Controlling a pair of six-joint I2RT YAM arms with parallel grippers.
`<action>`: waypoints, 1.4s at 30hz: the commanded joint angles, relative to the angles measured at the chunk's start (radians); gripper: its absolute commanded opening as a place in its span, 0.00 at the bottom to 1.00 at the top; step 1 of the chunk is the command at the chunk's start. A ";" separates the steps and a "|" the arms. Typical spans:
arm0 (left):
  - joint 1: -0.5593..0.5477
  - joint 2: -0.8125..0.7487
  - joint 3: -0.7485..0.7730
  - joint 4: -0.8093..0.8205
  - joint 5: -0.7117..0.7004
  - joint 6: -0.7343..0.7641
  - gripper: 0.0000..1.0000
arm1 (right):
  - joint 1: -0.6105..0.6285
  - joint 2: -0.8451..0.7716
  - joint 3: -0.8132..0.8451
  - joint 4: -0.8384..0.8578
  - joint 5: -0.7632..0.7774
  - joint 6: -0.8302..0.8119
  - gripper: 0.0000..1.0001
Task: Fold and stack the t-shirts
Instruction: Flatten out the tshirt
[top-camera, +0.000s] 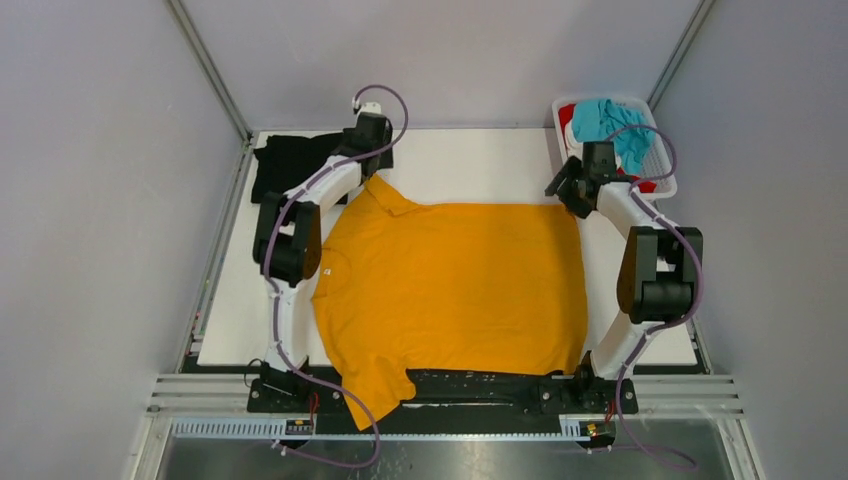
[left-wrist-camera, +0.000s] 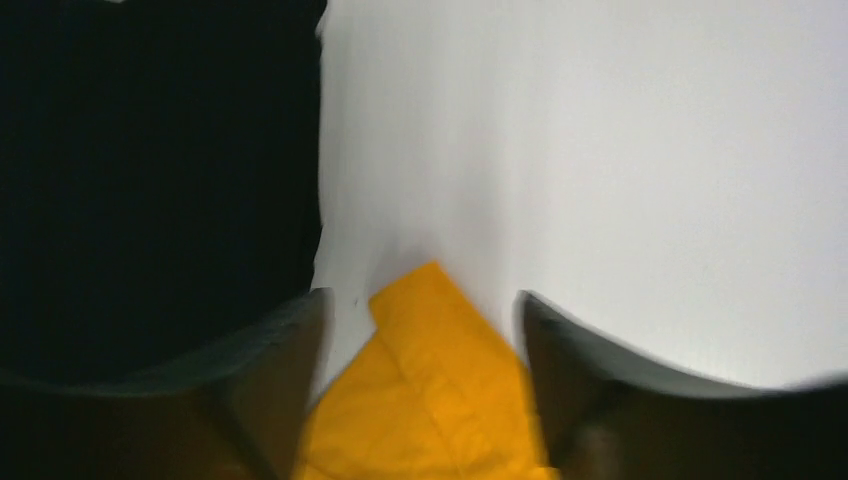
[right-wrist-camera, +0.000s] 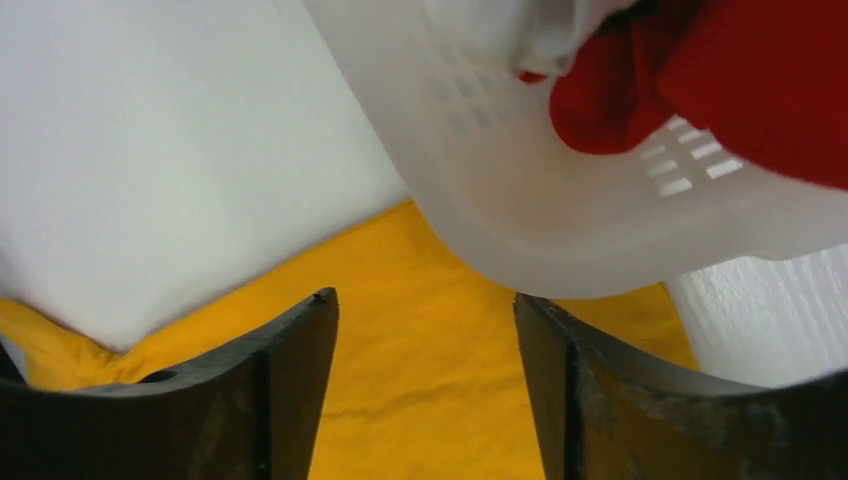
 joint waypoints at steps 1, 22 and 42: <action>0.002 0.031 0.236 -0.079 0.058 -0.054 0.89 | 0.014 -0.030 0.099 0.026 0.042 -0.027 0.81; 0.003 -0.182 -0.326 0.063 0.440 -0.601 0.81 | 0.162 -0.267 -0.237 -0.017 0.090 -0.072 0.99; 0.003 -0.021 -0.208 -0.011 0.379 -0.690 0.38 | 0.162 -0.236 -0.241 -0.014 0.091 -0.092 0.99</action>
